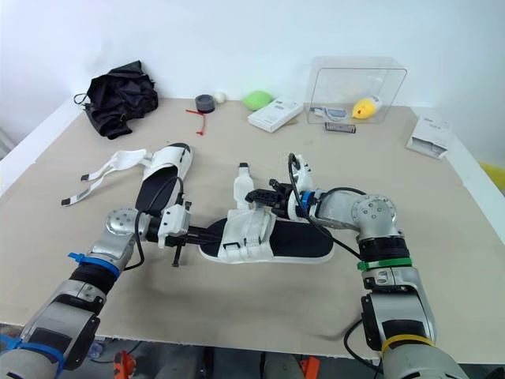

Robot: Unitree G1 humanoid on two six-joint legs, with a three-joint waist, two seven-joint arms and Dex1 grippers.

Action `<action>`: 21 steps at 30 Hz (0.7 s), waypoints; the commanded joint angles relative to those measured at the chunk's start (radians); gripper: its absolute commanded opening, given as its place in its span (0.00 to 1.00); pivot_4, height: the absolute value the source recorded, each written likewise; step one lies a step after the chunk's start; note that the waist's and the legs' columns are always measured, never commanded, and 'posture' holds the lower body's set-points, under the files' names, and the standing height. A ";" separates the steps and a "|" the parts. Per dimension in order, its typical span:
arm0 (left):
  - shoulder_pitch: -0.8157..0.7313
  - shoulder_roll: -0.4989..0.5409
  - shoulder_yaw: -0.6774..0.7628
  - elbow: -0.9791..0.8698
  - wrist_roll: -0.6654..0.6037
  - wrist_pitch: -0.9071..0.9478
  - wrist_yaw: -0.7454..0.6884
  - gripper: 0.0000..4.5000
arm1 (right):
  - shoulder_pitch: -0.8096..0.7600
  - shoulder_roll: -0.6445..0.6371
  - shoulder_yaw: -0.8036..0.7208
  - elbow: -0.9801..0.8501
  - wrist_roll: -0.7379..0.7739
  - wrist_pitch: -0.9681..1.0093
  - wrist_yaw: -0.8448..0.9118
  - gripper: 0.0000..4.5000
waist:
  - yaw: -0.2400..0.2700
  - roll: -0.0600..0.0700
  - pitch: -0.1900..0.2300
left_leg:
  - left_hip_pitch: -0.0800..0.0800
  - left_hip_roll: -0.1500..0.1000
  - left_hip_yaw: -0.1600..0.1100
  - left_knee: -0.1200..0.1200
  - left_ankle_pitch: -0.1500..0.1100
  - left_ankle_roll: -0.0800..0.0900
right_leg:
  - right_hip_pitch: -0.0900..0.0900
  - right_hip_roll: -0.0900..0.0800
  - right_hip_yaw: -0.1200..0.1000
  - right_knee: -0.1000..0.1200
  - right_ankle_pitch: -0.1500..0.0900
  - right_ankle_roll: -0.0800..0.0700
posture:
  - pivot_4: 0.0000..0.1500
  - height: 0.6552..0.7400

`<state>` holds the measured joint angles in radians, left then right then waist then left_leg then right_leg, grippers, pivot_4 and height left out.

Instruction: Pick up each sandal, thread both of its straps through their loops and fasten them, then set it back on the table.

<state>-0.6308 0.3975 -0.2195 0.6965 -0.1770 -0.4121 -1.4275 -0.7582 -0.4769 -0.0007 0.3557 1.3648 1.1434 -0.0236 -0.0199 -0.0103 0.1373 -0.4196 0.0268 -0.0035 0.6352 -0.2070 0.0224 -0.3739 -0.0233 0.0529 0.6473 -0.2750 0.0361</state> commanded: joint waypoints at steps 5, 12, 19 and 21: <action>0.070 0.017 -0.074 0.059 0.089 0.046 -0.027 0.00 | 0.026 0.008 -0.050 0.020 -0.239 0.017 -0.025 0.73 | -0.002 0.001 -0.007 | 0.002 0.000 0.003 -0.001 0.000 0.000 | 0.000 -0.001 0.002 0.000 -0.002 -0.001 | 1.00 1.00; 0.068 0.012 -0.076 0.064 0.091 0.045 -0.027 0.00 | -0.090 -0.018 -0.158 0.056 -0.295 0.018 0.109 0.94 | -0.002 0.002 -0.006 | 0.003 0.001 0.004 -0.002 0.000 0.000 | 0.000 0.001 0.003 0.000 -0.002 -0.001 | 1.00 1.00; 0.070 0.009 -0.075 0.065 0.092 0.045 -0.030 0.00 | -0.254 -0.062 -0.151 0.130 -0.384 0.052 0.329 0.94 | -0.002 0.009 -0.003 | 0.003 -0.001 0.006 -0.004 0.000 0.000 | -0.002 0.001 0.006 0.000 -0.002 0.002 | 1.00 1.00; 0.069 0.008 -0.075 0.066 0.092 0.045 -0.030 0.00 | -0.292 -0.053 -0.111 0.146 -0.428 0.068 0.393 0.94 | -0.001 0.008 -0.004 | 0.003 -0.001 0.005 -0.005 0.000 0.000 | -0.001 0.001 0.006 0.000 -0.002 0.002 | 1.00 1.00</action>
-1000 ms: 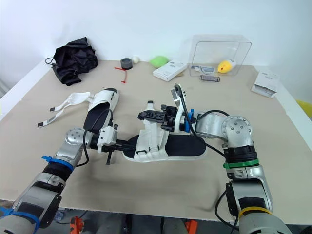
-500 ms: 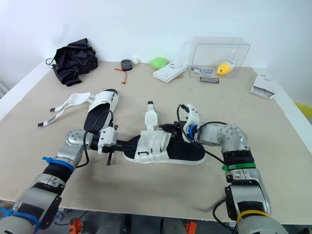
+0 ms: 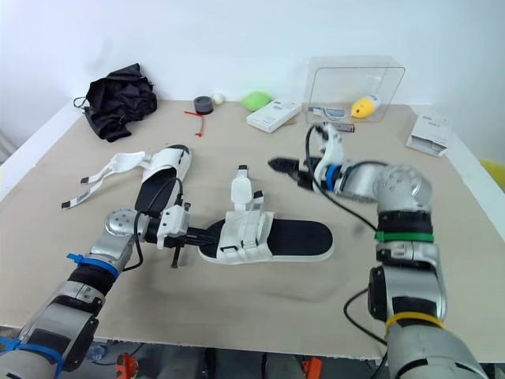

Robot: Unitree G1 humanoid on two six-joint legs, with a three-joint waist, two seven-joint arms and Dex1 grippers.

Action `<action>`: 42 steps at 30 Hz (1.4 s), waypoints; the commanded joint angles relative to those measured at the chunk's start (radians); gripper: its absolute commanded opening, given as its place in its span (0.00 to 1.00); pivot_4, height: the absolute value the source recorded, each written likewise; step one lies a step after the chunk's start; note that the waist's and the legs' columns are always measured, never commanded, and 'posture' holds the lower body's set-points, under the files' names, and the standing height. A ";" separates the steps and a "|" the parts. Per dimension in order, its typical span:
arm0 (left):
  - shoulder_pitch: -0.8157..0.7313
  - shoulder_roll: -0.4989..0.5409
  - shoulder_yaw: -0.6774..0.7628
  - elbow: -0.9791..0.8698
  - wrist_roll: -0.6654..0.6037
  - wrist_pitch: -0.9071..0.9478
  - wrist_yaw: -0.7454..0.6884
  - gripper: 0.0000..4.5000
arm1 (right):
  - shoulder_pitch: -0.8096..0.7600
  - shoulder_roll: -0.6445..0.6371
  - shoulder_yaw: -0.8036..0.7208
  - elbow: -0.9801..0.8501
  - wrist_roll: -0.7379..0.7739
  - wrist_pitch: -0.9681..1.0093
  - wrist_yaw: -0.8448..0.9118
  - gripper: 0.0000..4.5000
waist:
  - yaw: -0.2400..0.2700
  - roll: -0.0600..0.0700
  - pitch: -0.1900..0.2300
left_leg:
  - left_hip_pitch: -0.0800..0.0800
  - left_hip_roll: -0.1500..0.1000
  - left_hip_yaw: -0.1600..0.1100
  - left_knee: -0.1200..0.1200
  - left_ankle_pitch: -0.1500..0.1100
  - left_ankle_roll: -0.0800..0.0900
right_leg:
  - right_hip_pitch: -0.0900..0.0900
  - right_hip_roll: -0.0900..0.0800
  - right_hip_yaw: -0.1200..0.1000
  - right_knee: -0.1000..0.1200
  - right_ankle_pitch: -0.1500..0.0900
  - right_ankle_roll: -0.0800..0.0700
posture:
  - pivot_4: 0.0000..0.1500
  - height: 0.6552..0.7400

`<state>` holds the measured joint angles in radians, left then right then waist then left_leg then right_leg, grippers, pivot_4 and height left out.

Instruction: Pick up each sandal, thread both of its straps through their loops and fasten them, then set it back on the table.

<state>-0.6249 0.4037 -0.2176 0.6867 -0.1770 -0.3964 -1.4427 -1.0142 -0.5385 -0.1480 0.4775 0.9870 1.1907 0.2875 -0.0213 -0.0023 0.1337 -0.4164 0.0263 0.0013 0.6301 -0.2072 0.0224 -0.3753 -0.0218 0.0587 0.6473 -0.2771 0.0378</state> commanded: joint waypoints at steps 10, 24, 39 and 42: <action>0.073 0.010 -0.074 0.059 0.091 0.032 -0.012 0.00 | -0.158 0.121 0.200 0.233 -0.298 -0.027 0.309 0.94 | 0.001 0.001 0.000 | -0.001 -0.001 0.001 0.000 0.000 0.000 | -0.002 -0.001 0.001 0.000 0.000 0.001 | 1.00 1.00; 0.091 0.026 -0.067 0.028 0.086 0.046 -0.001 0.00 | -0.301 0.316 0.155 0.498 -0.471 -0.185 0.458 0.94 | -0.001 0.001 0.001 | -0.002 -0.001 0.001 -0.001 0.000 0.000 | -0.004 0.000 0.001 0.003 0.000 0.000 | 1.00 1.00; 0.116 0.029 -0.068 -0.009 0.081 0.065 0.001 0.00 | -0.431 0.389 -0.043 0.749 -0.540 -0.456 0.373 0.94 | -0.002 0.001 0.001 | -0.002 -0.001 0.001 -0.002 0.000 0.000 | -0.005 0.001 0.001 0.004 0.000 0.000 | 1.00 1.00; 0.121 0.029 -0.067 -0.016 0.082 0.068 0.003 0.00 | -0.431 0.397 -0.046 0.752 -0.565 -0.484 0.368 0.89 | -0.002 0.001 0.001 | -0.002 -0.001 0.001 -0.003 0.000 -0.001 | -0.005 0.000 0.001 0.004 0.000 0.000 | 1.00 1.00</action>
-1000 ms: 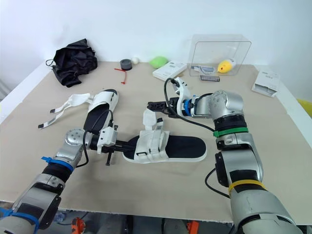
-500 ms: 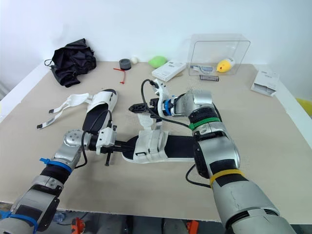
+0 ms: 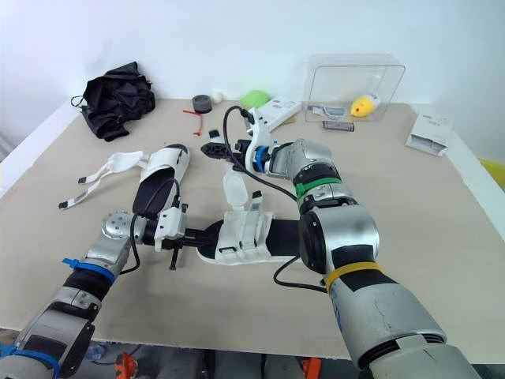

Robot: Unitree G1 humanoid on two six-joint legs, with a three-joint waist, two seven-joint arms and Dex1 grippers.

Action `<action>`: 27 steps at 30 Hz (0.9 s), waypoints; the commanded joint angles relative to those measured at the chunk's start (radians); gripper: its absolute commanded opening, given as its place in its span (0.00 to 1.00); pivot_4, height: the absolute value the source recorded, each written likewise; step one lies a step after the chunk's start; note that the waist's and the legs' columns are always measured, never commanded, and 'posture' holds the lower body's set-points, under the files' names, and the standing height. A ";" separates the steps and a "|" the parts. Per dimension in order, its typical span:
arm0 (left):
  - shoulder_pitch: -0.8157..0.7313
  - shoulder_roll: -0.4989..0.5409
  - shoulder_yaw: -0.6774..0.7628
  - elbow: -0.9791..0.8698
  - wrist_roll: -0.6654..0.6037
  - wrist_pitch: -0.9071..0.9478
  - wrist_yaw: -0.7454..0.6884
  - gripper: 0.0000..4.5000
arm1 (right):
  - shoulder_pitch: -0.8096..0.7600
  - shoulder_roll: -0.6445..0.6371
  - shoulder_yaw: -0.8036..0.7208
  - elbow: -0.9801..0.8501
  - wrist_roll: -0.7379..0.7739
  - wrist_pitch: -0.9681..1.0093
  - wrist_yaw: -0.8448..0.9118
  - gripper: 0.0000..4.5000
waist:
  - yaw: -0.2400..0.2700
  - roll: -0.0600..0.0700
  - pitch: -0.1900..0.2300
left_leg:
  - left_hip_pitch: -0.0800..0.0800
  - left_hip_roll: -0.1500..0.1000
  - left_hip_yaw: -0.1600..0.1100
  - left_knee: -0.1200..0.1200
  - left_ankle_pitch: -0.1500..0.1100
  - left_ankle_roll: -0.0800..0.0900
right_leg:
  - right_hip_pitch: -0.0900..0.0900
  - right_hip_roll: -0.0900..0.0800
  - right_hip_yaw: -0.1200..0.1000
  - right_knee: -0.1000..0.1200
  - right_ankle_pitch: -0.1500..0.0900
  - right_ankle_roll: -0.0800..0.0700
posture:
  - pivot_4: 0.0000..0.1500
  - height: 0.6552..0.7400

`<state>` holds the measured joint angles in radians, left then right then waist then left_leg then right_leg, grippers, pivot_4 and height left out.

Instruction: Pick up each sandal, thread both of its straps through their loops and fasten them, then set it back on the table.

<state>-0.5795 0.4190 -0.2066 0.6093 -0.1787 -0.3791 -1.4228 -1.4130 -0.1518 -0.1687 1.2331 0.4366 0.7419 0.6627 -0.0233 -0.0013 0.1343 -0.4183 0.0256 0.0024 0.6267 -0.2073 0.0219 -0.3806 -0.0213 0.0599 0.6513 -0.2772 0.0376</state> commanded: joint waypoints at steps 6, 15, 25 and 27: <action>0.084 0.012 -0.077 0.057 0.086 0.054 -0.014 0.00 | -0.026 0.011 -0.004 -0.018 -0.053 -0.021 0.065 0.38 | 0.000 0.000 0.000 | 0.000 0.000 0.000 -0.001 0.000 0.000 | -0.001 0.000 0.000 0.000 0.000 0.000 | 1.00 1.00; 0.059 -0.005 -0.081 0.086 0.092 0.046 -0.018 0.00 | 0.047 -0.053 0.014 -0.253 -0.024 0.012 0.296 0.03 | 0.002 0.000 0.000 | 0.000 -0.001 0.000 -0.001 0.000 0.000 | -0.001 -0.001 0.000 0.000 0.000 0.000 | 1.00 1.00; 0.036 -0.012 -0.085 0.113 0.097 0.037 -0.034 0.00 | 0.579 -0.171 0.217 -1.298 0.058 -0.013 0.463 0.03 | 0.003 0.001 0.001 | -0.004 -0.003 -0.004 0.004 0.000 -0.001 | -0.002 -0.001 -0.003 0.003 -0.001 0.002 | 1.00 1.00; 0.026 -0.015 -0.086 0.124 0.099 0.034 -0.037 0.00 | 0.636 -0.183 0.234 -1.363 0.040 -0.078 0.454 0.03 | 0.001 0.000 0.001 | -0.004 -0.003 -0.004 0.005 0.000 -0.001 | -0.001 -0.001 -0.003 0.004 -0.001 0.002 | 1.00 1.00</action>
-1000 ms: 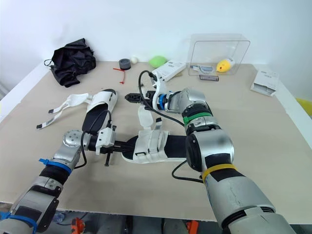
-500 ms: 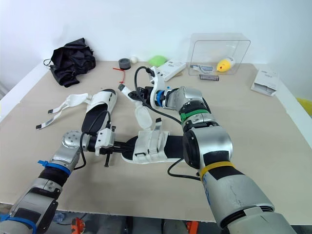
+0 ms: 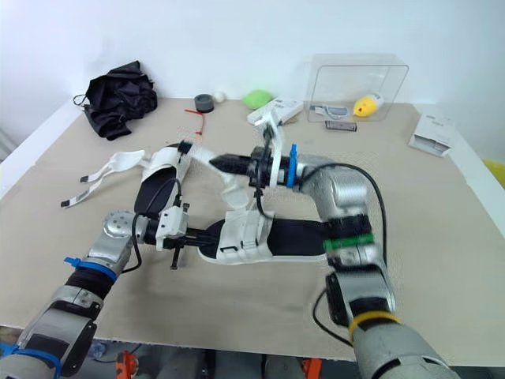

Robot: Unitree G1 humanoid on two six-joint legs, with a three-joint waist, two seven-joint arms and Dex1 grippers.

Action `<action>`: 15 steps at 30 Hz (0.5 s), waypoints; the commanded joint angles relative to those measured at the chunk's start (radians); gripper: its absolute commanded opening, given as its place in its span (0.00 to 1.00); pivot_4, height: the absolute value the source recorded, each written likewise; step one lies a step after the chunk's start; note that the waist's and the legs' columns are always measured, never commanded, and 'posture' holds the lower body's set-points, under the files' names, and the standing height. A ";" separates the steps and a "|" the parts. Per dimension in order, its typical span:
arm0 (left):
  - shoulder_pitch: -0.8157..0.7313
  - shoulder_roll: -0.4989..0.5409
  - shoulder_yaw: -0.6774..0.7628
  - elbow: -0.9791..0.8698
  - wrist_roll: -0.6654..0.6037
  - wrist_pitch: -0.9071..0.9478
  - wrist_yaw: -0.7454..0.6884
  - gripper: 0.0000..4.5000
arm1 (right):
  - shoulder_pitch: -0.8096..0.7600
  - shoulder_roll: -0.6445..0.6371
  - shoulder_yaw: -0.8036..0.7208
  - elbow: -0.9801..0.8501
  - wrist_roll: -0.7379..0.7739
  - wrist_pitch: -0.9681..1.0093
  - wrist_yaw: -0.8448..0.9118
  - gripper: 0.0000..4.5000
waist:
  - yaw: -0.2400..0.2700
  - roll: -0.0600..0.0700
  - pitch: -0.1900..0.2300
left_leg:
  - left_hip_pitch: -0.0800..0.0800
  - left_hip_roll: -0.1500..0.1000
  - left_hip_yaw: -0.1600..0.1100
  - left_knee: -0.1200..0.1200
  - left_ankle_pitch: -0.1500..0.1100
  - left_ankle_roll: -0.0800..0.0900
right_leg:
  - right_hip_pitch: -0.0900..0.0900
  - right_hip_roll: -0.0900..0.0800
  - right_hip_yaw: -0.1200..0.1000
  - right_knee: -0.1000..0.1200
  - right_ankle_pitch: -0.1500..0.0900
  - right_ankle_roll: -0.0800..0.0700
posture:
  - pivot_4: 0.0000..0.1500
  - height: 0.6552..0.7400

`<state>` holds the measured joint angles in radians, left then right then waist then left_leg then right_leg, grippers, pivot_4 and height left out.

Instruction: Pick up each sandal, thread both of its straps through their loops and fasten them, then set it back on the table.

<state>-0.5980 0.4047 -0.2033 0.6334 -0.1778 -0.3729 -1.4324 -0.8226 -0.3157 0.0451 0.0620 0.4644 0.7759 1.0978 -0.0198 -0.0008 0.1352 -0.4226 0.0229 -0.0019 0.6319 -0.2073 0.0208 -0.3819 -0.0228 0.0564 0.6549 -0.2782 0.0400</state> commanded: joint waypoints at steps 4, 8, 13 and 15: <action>0.027 -0.005 -0.092 0.125 0.101 0.017 -0.034 0.00 | 0.116 -0.048 0.064 -0.248 -0.045 -0.257 0.029 0.03 | -0.002 -0.002 0.002 | 0.000 0.000 0.001 0.002 0.002 -0.003 | 0.000 0.001 0.001 0.000 0.001 0.001 | 1.00 1.00; 0.012 -0.008 -0.091 0.141 0.104 0.010 -0.040 0.00 | 0.182 -0.157 0.184 -0.274 -0.171 -0.461 0.126 0.03 | 0.000 -0.003 0.002 | 0.000 -0.001 0.001 0.002 0.003 -0.005 | 0.000 0.000 0.001 0.000 0.000 0.001 | 1.00 1.00; 0.002 -0.006 -0.091 0.157 0.105 0.000 -0.046 0.00 | 0.199 -0.255 0.272 -0.263 -0.265 -0.644 0.211 0.19 | 0.000 -0.005 0.002 | 0.001 -0.003 0.001 0.003 0.003 -0.005 | 0.001 0.000 0.000 0.000 -0.002 0.004 | 1.00 1.00; 0.000 -0.005 -0.091 0.162 0.105 -0.003 -0.047 0.00 | 0.193 -0.271 0.295 -0.243 -0.301 -0.703 0.219 0.42 | 0.000 -0.006 0.002 | 0.002 -0.002 0.001 0.003 0.003 -0.006 | 0.002 0.000 0.000 0.000 -0.002 0.005 | 1.00 1.00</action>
<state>-0.6532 0.3942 -0.2122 0.7208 -0.1730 -0.3946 -1.4598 -0.6062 -0.5785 0.3336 -0.1703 0.1861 0.1260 1.3063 -0.0200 -0.0064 0.1375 -0.4200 0.0208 -0.0008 0.6348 -0.2039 0.0149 -0.3797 -0.0219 0.0564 0.6550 -0.2802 0.0453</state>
